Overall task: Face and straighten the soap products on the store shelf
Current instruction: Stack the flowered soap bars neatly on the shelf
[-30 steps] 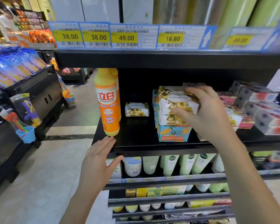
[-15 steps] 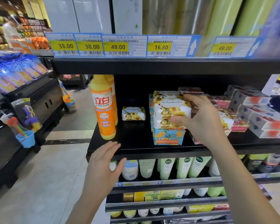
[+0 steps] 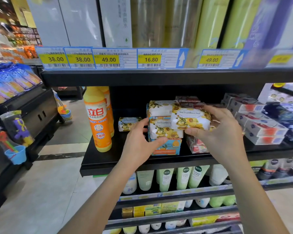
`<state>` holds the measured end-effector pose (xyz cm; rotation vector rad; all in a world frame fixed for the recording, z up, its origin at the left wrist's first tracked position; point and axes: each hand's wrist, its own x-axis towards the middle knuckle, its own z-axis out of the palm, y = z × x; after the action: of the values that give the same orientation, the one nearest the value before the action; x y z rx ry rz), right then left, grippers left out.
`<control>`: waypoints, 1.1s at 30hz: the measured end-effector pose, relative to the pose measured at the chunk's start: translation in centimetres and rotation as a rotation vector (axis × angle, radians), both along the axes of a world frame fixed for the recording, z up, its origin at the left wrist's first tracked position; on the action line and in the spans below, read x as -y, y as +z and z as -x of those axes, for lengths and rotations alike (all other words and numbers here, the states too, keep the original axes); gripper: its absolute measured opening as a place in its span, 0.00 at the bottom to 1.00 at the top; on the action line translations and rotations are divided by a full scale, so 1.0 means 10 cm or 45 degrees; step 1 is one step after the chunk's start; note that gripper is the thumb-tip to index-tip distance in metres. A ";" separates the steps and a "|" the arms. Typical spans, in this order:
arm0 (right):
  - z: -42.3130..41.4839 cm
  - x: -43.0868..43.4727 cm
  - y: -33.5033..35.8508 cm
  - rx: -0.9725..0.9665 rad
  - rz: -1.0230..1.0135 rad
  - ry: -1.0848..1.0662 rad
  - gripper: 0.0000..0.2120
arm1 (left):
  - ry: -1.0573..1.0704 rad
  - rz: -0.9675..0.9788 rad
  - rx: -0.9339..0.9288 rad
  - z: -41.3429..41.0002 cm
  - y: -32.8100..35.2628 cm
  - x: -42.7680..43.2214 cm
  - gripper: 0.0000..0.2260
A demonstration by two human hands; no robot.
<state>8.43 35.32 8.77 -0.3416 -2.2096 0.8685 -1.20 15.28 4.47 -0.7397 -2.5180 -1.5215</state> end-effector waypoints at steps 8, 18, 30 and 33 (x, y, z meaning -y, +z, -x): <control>-0.06 0.03 -0.08 -0.005 0.030 0.009 0.46 | 0.077 -0.147 -0.024 0.04 -0.10 -0.17 0.36; -0.10 0.13 -0.14 -0.027 0.058 0.040 0.45 | 0.050 -0.222 -0.009 0.08 -0.12 -0.11 0.32; -0.11 0.56 -0.14 -0.001 0.194 0.203 0.42 | 0.190 -0.351 0.115 -0.27 -0.27 0.82 0.32; -0.01 0.75 -0.21 0.060 0.169 0.284 0.40 | 0.271 -0.376 0.152 -0.37 -0.39 1.12 0.30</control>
<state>8.58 27.79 6.69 -0.1811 -2.2683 1.1417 2.48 4.04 0.60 -0.3374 -2.2836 -1.8471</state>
